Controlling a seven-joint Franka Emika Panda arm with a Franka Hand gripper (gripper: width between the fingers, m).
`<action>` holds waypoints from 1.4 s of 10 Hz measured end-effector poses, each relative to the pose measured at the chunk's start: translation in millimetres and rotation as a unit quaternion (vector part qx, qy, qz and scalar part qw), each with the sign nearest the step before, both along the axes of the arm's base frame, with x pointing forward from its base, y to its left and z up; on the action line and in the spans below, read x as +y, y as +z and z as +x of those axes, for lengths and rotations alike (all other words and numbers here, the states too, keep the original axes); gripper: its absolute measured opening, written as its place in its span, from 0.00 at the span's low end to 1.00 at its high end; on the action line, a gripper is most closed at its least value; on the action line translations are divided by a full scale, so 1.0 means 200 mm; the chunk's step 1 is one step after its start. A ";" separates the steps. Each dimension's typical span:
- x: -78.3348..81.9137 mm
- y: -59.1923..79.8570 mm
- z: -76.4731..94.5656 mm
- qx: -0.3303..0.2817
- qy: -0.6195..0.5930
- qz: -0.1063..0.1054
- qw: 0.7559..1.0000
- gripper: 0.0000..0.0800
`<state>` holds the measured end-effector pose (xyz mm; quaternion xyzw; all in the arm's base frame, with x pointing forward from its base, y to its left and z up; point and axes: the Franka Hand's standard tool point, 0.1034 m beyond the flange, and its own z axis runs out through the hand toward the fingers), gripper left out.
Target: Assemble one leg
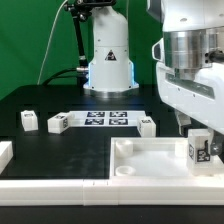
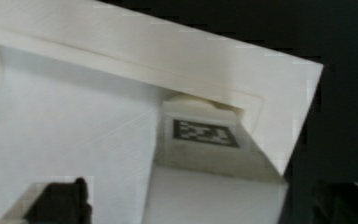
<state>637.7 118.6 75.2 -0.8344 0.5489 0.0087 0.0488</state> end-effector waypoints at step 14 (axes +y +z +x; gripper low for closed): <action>0.01 -0.01 0.01 -0.035 0.484 -0.036 0.873 0.44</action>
Offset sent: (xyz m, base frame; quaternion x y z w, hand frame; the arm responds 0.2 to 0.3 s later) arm -0.0001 0.0067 0.0006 -0.0118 0.0085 -0.2641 0.9644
